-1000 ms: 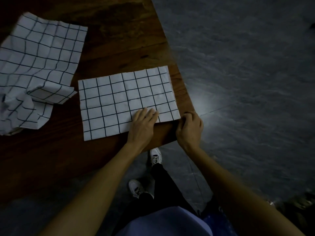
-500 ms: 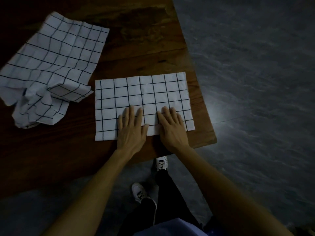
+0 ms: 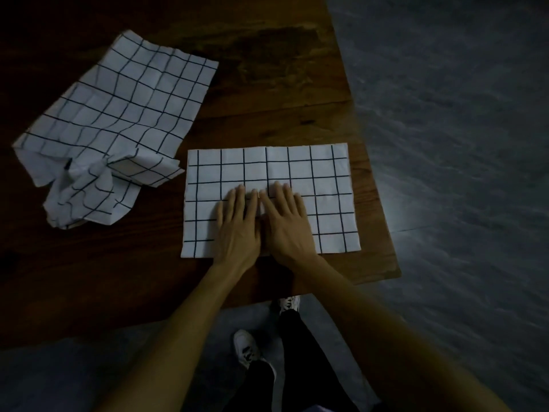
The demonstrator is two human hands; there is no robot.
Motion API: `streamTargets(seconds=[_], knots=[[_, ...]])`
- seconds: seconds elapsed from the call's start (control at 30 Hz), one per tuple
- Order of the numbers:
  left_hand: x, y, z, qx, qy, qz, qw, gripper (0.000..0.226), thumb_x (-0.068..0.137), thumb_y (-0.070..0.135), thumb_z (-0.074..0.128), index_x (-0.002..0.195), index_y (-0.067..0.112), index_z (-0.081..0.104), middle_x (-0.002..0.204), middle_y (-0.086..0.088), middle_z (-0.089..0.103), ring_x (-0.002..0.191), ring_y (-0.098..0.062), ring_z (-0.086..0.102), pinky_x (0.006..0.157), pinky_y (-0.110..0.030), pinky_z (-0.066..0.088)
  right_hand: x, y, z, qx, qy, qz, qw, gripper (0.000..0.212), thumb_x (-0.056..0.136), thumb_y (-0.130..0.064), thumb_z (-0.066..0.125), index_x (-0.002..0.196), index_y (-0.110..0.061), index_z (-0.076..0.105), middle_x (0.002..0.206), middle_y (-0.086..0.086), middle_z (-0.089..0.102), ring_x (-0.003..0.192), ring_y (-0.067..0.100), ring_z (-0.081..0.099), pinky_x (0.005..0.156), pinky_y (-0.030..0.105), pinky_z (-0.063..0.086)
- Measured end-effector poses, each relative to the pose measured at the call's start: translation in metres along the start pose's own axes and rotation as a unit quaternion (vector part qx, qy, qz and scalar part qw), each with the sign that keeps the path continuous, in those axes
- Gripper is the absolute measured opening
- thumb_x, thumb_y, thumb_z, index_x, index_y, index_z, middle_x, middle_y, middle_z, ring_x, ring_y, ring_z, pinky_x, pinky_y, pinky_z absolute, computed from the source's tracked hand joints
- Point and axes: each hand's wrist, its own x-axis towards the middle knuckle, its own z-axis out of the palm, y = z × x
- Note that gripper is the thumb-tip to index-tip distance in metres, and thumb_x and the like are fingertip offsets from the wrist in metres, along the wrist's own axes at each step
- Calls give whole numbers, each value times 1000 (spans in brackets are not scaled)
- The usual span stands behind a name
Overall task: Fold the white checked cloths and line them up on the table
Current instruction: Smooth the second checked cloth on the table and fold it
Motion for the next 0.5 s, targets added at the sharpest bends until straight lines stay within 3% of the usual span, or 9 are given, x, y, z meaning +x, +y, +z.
streamTargets(seconds=[0.13,0.33,0.43,0.5], knots=[[-2,-27,1,8,1,-32,999,66,93,55,6,150,23,-5,158,-7,-8,145,-22,-12,117,-43,-4,-12,32,0,-28,11,38,999,57,98,-51,11,151,-30,7,159,5,-7,145,21,-16,118,39,-9],[-14,-53,-10,26,2,-92,995,68,94,55,9,150,17,-4,157,-11,-7,144,-23,-13,116,-49,-8,-37,82,-27,-84,-2,101,991,66,94,-60,6,151,-29,-1,158,6,-12,145,23,-18,117,42,-13],[-10,-27,-17,7,26,-62,998,63,99,43,23,149,15,-1,155,-8,-10,143,-22,-13,116,-46,-7,-31,57,-24,-79,40,51,995,64,96,-47,18,150,-15,14,157,11,1,146,27,-6,117,42,-12],[-1,-4,-12,-19,28,-20,999,60,98,36,23,148,15,-3,154,-6,-11,143,-20,-12,117,-42,-8,-16,30,-12,-47,46,-4,998,60,97,-38,23,150,-11,14,158,15,6,146,27,-4,118,42,-7]])
